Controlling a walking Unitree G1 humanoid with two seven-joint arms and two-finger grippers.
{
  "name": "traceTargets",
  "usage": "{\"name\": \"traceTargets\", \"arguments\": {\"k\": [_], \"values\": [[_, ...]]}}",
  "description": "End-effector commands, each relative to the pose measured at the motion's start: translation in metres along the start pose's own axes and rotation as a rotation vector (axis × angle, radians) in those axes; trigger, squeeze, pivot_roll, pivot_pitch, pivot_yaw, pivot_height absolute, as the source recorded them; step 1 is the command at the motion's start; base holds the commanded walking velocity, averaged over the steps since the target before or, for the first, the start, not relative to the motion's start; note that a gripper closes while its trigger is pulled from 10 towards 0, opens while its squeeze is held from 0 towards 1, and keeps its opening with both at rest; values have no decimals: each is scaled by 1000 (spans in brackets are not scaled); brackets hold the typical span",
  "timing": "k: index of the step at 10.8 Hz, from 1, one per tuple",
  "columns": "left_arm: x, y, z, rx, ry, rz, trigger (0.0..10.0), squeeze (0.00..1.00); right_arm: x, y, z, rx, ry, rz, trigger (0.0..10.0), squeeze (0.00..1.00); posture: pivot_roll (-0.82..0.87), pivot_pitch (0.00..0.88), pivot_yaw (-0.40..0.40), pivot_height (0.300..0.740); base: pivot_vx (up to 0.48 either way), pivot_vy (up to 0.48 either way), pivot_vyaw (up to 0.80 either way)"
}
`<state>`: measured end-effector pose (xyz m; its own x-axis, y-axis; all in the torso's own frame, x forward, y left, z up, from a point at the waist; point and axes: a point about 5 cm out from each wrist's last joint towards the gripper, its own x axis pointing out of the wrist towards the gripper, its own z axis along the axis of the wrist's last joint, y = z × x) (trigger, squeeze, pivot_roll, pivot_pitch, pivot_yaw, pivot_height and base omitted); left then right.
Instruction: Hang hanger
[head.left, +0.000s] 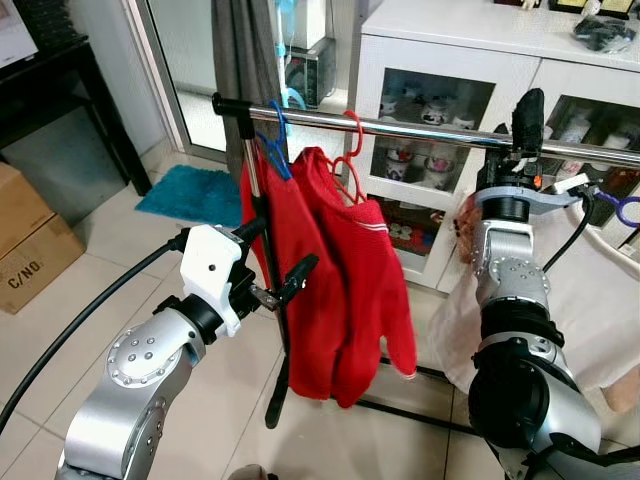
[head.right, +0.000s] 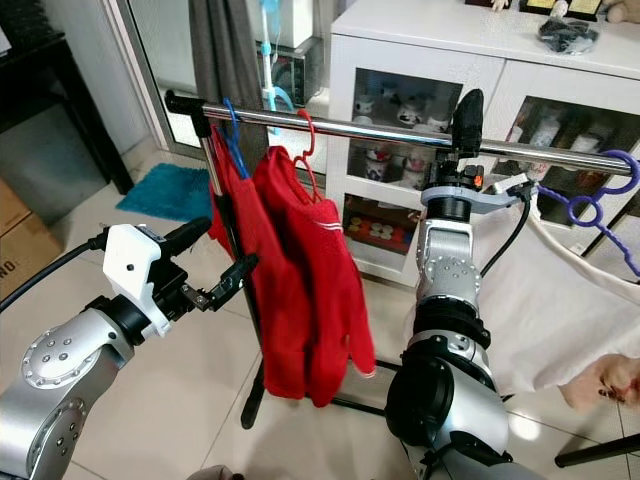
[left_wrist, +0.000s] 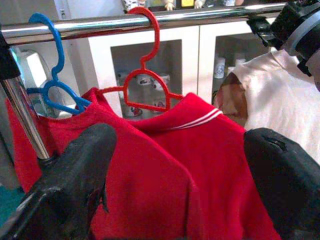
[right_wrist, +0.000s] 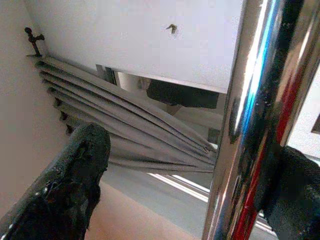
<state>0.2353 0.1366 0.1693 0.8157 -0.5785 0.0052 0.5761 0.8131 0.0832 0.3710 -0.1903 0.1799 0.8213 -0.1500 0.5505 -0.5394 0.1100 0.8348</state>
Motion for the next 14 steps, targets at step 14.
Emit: {"name": "traceTargets", "arguments": {"k": [14], "values": [[3,0,-3,-1,12,11,10000,255,-85,37,-12,-851,627,-64,10000,0,28,13,23,740,0,0,0]]}}
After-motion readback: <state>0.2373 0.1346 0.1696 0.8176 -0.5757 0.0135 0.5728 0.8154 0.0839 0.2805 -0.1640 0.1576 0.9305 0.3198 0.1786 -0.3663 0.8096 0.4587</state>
